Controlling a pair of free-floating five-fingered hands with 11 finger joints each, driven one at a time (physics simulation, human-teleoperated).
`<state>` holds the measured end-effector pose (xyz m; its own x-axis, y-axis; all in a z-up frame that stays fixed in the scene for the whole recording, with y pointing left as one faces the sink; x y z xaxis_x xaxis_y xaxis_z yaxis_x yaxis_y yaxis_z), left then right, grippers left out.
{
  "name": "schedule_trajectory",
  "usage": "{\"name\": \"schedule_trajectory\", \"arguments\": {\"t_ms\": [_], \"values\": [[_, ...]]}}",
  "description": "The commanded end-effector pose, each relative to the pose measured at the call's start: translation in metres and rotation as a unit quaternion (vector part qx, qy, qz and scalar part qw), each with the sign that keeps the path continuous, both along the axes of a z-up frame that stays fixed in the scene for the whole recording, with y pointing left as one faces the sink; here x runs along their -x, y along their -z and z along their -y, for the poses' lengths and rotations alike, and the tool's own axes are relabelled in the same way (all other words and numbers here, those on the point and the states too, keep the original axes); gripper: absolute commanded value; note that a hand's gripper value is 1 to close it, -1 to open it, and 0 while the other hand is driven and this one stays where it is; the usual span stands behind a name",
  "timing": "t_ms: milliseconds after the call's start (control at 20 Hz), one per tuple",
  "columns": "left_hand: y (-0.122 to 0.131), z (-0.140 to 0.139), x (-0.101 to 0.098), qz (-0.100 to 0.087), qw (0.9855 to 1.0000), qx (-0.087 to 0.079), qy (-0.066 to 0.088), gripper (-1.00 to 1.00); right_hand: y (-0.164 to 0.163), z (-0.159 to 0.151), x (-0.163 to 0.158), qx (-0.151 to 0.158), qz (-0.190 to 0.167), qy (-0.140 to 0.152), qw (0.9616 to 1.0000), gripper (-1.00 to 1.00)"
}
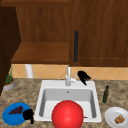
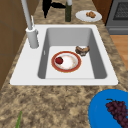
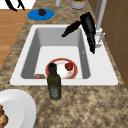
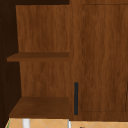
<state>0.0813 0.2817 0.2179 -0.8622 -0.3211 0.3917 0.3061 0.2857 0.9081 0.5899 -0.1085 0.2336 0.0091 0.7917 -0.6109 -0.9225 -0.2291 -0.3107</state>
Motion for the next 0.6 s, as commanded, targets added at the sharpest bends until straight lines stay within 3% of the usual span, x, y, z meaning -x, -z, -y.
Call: {"name": "schedule_trajectory", "arguments": {"t_ms": [0, 250, 550], "values": [[0.000, 0.000, 0.000, 0.000, 1.0000, 0.000, 0.000, 0.00, 0.000, -0.002, 0.024, -0.062, 0.012, 0.008, 0.9980, -1.00], [0.000, 0.000, 0.000, 0.000, 1.0000, 0.000, 0.000, 0.00, 0.003, -0.001, 0.053, -0.112, 0.030, 0.001, 0.9933, -1.00], [0.000, 0.000, 0.000, 0.000, 1.0000, 0.000, 0.000, 0.00, 0.005, -0.002, 0.079, -0.166, 0.069, -0.010, 0.9837, -1.00]]}}
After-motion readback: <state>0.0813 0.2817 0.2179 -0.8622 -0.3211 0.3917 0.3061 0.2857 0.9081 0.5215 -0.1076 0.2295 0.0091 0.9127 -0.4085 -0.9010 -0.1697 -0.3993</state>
